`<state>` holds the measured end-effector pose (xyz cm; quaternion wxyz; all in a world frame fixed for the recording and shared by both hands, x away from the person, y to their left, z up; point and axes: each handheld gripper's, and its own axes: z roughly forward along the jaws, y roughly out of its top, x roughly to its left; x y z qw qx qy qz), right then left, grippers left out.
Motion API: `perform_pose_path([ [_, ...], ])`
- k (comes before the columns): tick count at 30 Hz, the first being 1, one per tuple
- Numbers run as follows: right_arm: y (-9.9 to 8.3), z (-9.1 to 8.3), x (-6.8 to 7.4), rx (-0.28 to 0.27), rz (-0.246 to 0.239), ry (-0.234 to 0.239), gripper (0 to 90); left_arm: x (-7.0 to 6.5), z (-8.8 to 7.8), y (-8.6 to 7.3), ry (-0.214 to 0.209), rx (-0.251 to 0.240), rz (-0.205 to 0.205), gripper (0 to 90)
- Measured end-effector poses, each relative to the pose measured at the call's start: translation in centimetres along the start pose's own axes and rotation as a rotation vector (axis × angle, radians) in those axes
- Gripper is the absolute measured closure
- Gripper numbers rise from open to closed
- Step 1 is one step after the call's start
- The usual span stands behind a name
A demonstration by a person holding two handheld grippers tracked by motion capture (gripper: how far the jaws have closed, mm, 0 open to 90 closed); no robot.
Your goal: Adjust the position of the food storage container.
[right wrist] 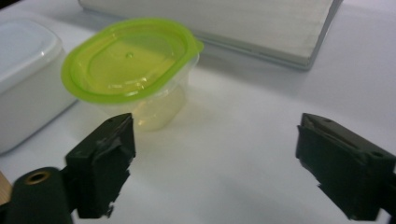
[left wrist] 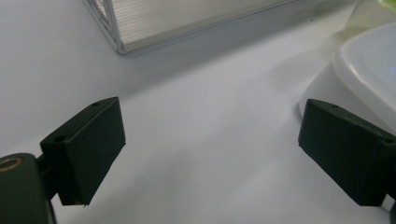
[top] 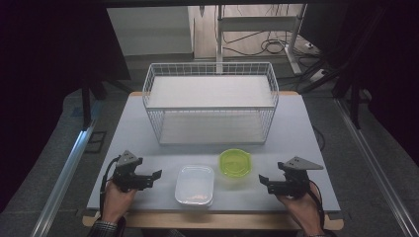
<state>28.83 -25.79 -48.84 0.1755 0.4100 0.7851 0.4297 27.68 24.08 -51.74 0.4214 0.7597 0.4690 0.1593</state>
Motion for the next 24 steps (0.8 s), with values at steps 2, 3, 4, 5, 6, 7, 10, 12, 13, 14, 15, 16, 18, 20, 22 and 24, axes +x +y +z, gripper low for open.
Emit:
perform_pose_path([
  [2, 0.04, 0.04, -0.05, -0.004, 0.0, 0.006, 15.3, 0.0, 0.05, 0.0, -0.001, -0.001, 0.0, 5.7],
  [3, 0.05, 0.13, 0.0, 0.008, -0.012, 0.005, 18.8, -0.02, 0.12, -0.01, 0.004, 0.001, -0.002, 5.2],
  [4, 0.04, 0.17, 0.04, 0.014, -0.014, 0.004, 19.7, -0.03, 0.15, -0.03, 0.008, 0.004, 0.002, 5.1],
  [5, 0.05, 0.18, 0.1, 0.02, -0.015, 0.007, 20.4, -0.03, 0.21, -0.07, 0.011, 0.002, 0.006, 4.9],
  [6, 0.05, 0.18, 0.1, 0.02, -0.015, 0.007, 20.4, -0.01, 0.24, -0.11, 0.013, -0.001, 0.009, 4.9],
  [7, 0.1, 0.21, 0.24, 0.03, -0.022, 0.01, 22.9, 0.07, 0.36, -0.26, 0.017, -0.022, 0.014, 3.6],
  [10, 0.07, 0.28, 0.26, 0.051, -0.018, 0.029, 24.7, 0.33, 0.59, -0.44, 0.007, -0.031, 0.012, 3.4],
  [12, 0.07, 0.3, 0.27, 0.055, -0.02, 0.029, 25.4, 0.55, 0.79, -0.58, -0.006, -0.042, 0.009, 3.5],
  [13, 0.11, 0.28, 0.32, 0.057, -0.022, 0.033, 27.2, 0.62, 0.85, -0.58, -0.008, -0.045, 0.008, 3.9],
  [14, 0.11, 0.29, 0.34, 0.059, -0.024, 0.033, 27.9, 0.61, 0.85, -0.55, -0.013, -0.054, 0.009, 3.9],
  [15, 0.11, 0.29, 0.34, 0.059, -0.024, 0.033, 27.9, 0.61, 0.85, -0.55, -0.013, -0.054, 0.009, 3.9],
  [16, 0.1, 0.3, 0.38, 0.064, -0.026, 0.033, 29.0, 0.56, 0.84, -0.55, -0.014, -0.06, 0.014, 3.9],
  [18, 0.09, 0.35, 0.4, 0.074, -0.034, 0.041, 31.7, 0.43, 0.87, -0.56, -0.011, -0.064, 0.028, 3.7],
  [20, 0.26, 0.28, 0.46, 0.078, -0.045, 0.044, 34.8, 0.32, 0.91, -0.58, -0.008, -0.071, 0.043, 3.6],
  [22, 0.51, 0.29, 0.56, 0.084, -0.04, 0.071, 38.6, 0.28, 0.96, -0.57, -0.009, -0.08, 0.051, 3.6],
  [24, 0.99, 0.56, 0.88, 0.103, -0.068, 0.1, 44.8, 0.19, 1.05, -0.61, 0.002, -0.079, 0.068, 3.6],
])
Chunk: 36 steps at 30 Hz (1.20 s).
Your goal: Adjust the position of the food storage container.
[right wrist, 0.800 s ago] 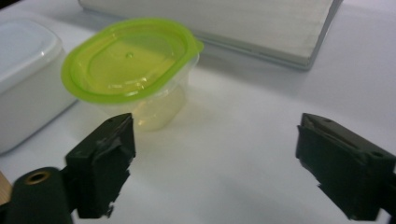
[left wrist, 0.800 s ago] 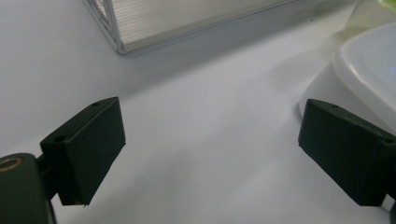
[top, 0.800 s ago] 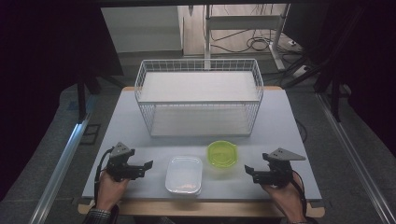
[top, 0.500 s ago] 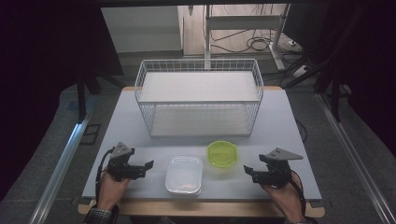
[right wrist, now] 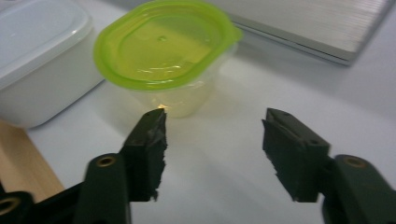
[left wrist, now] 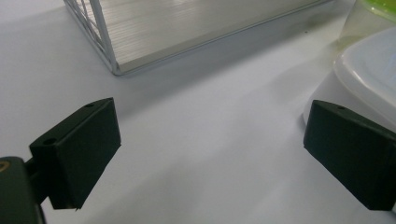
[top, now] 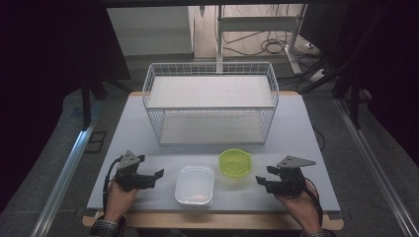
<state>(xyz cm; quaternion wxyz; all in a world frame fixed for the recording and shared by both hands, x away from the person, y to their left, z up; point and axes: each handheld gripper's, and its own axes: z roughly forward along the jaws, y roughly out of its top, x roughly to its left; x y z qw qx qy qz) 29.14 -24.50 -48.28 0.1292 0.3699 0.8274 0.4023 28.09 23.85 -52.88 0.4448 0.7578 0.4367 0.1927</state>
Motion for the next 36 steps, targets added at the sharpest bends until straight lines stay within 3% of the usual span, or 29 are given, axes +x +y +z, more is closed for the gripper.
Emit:
perform_pose_path([
  [3, 0.7, 0.3, 0.4, 0.021, -0.041, 0.014, 53.2, -0.1, 0.1, 0.0, 0.011, 0.017, 0.015, 3.5],
  [5, 1.6, 0.3, 0.9, 0.047, -0.104, 0.008, 63.7, -0.1, 0.2, 0.0, 0.01, 0.017, 0.013, 3.5],
  [6, 1.6, 0.3, 0.9, 0.047, -0.104, 0.008, 63.7, -0.2, 0.2, 0.1, 0.009, 0.017, 0.012, 3.5],
  [9, 2.5, 0.4, 1.3, 0.064, -0.139, 0.005, 74.7, -0.3, 0.1, 0.1, 0.01, 0.021, 0.014, 3.8],
  [11, 3.4, 0.8, 1.7, 0.065, -0.149, 0.031, 85.4, -0.3, 0.1, 0.2, 0.012, 0.025, 0.015, 4.3],
  [14, 4.3, 1.4, 2.1, 0.06, -0.149, 0.065, 89.8, -0.4, 0.1, 0.2, 0.017, 0.028, 0.019, 4.6],
  [21, 6.5, 3.8, 3.4, 0.066, -0.159, 0.13, 89.8, -0.2, -0.1, 0.2, 0.014, 0.006, -0.004, 4.1],
  [25, 8.0, 6.2, 4.6, 0.071, -0.194, 0.145, 89.8, -0.2, 0.0, 0.1, 0.019, 0.018, 0.003, 3.8],
  [29, 8.7, 7.8, 5.3, 0.073, -0.194, 0.174, 89.7, -0.2, 0.1, 0.1, 0.026, 0.025, 0.015, 3.8],
  [36, 9.5, 9.7, 6.5, 0.095, -0.232, 0.173, 89.6, -0.3, 0.0, 0.2, 0.024, 0.018, 0.016, 3.8],
])
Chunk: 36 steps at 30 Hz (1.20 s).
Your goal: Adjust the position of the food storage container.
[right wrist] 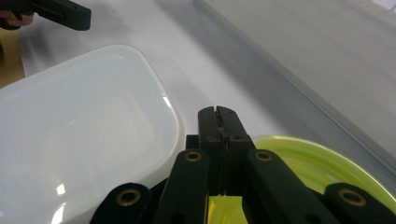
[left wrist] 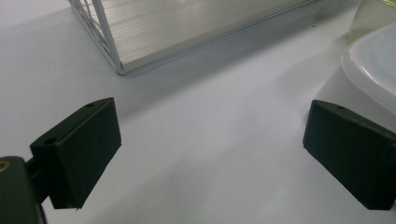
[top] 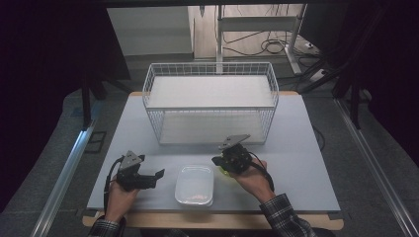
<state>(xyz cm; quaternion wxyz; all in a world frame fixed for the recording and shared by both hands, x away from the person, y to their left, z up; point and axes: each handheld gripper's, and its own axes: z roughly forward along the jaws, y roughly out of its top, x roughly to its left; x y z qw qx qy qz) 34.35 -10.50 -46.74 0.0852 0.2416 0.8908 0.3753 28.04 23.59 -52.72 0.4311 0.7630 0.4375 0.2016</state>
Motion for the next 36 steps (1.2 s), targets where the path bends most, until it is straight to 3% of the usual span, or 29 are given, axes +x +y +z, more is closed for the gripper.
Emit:
perform_pose_path([
  [3, 0.0, 0.9, 0.3, 0.036, -0.029, -0.013, 89.7, 0.0, 0.0, 0.0, -0.003, 0.002, 0.0, 3.8],
  [11, -0.4, 0.7, 0.1, 0.05, -0.034, -0.034, 89.7, -0.2, 0.1, 0.0, -0.003, 0.009, 0.011, 3.9],
  [12, -0.7, 0.4, -0.1, 0.045, -0.009, -0.034, 89.7, -0.2, 0.1, 0.0, -0.003, 0.011, 0.013, 3.9],
  [20, -2.2, -1.2, -1.1, 0.037, 0.038, -0.051, 89.7, -0.3, 0.2, 0.0, -0.002, 0.015, 0.018, 4.0],
  [36, -6.6, -5.3, -4.7, 0.041, 0.158, -0.168, 89.6, -0.5, 0.3, 0.1, -0.006, 0.025, 0.025, 4.1],
])
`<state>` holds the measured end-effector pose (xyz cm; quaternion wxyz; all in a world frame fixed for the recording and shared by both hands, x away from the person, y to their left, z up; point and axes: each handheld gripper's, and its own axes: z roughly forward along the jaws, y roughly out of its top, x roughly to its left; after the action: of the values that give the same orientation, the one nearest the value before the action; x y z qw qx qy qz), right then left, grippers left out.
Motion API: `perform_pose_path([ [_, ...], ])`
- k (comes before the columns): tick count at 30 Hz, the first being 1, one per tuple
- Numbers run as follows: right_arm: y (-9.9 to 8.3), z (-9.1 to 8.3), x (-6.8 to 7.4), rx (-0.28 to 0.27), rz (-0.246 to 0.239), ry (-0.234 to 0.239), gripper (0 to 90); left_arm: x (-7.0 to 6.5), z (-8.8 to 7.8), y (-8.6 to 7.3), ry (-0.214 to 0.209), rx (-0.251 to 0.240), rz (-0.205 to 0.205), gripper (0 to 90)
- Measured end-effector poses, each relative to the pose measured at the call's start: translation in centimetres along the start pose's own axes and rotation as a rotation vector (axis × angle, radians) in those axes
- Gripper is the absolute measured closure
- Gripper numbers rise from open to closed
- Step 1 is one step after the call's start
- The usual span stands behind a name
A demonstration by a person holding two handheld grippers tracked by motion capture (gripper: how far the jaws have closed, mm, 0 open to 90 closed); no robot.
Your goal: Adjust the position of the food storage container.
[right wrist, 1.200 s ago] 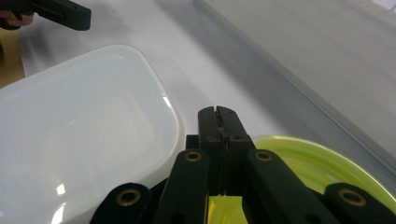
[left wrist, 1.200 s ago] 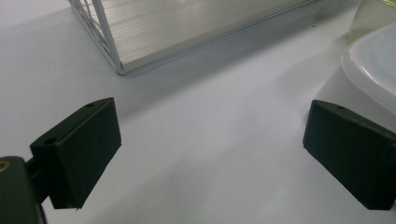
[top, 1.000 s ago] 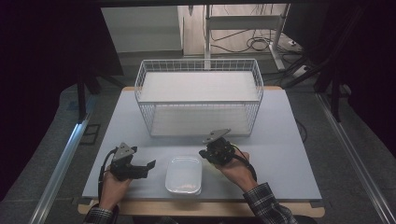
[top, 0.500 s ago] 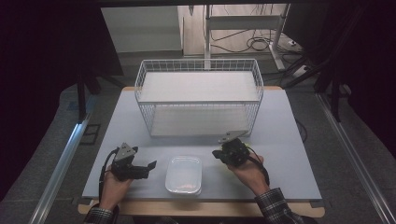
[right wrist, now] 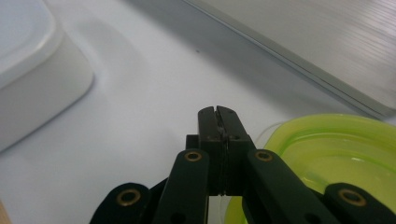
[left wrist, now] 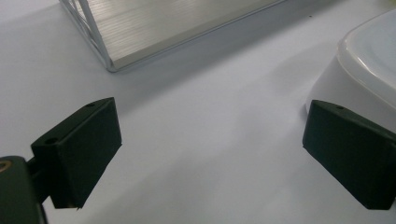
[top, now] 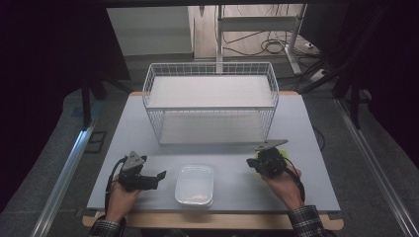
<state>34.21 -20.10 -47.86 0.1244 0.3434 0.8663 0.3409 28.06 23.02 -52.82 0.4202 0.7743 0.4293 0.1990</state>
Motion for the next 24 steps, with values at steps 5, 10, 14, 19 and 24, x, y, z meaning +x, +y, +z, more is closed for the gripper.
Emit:
perform_pose_path([
  [5, -0.8, -0.9, -1.4, -0.01, 0.035, -0.028, 89.5, -0.2, 0.1, 0.0, -0.012, 0.011, -0.001, 4.2],
  [10, -1.5, -1.6, -2.9, -0.023, 0.068, -0.063, 89.4, -0.3, 0.2, 0.1, -0.012, 0.028, 0.002, 5.1],
  [14, -1.7, -2.0, -2.9, -0.038, 0.079, -0.065, 89.3, -0.6, 0.2, 0.3, -0.023, 0.054, -0.005, 6.3],
  [19, -1.5, -2.5, -1.3, -0.083, 0.032, -0.034, 88.3, -1.3, -0.6, 0.6, -0.093, 0.056, 0.016, 12.0],
  [24, -1.4, -2.6, 0.6, -0.103, -0.032, -0.035, 86.7, -1.8, -1.1, 0.5, -0.128, 0.08, 0.037, 32.5],
])
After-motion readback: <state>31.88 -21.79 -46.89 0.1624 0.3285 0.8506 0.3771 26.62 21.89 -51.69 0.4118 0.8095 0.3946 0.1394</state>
